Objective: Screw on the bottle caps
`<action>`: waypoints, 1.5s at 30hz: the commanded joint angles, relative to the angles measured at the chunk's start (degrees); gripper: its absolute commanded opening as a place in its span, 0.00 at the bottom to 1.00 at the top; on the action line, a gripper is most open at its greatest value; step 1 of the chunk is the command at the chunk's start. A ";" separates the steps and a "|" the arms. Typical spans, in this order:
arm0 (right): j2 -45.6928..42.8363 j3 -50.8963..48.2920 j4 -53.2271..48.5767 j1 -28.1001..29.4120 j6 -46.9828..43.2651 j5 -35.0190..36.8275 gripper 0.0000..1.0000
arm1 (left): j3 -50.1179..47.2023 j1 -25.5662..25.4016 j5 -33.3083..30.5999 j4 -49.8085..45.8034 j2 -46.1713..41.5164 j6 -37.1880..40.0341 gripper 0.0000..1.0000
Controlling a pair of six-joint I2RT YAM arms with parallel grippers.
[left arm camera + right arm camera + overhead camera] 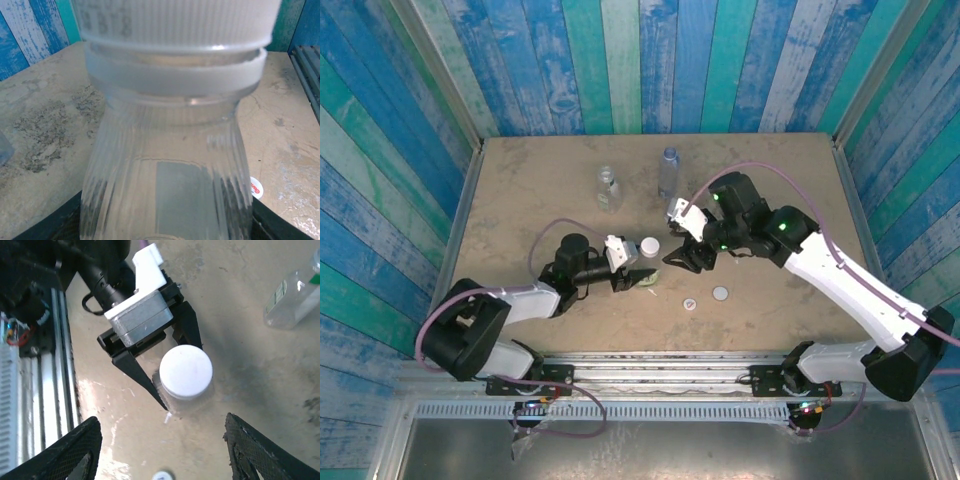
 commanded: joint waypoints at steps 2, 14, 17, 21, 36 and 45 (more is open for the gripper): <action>3.91 6.12 -8.60 0.03 -17.19 1.64 0.67 | 2.40 -0.22 1.48 -7.99 -4.46 4.23 0.49; 16.38 18.66 -17.16 2.97 -25.68 2.54 0.68 | 2.69 -0.25 3.01 -9.28 -5.63 4.94 0.50; 18.47 19.99 -17.70 3.45 -25.97 3.37 0.65 | 2.62 -0.24 3.16 -9.25 -5.73 4.86 0.50; 20.89 21.81 -18.15 3.74 -25.31 3.99 0.58 | 2.52 -0.24 3.51 -9.04 -5.64 4.68 0.50; 23.37 22.96 -20.34 4.18 -25.07 2.60 0.45 | 2.52 -0.24 3.60 -8.86 -5.71 4.51 0.50; 23.10 22.90 -20.82 4.26 -19.94 2.45 0.37 | 2.45 -0.25 1.90 -7.22 -5.55 3.01 0.50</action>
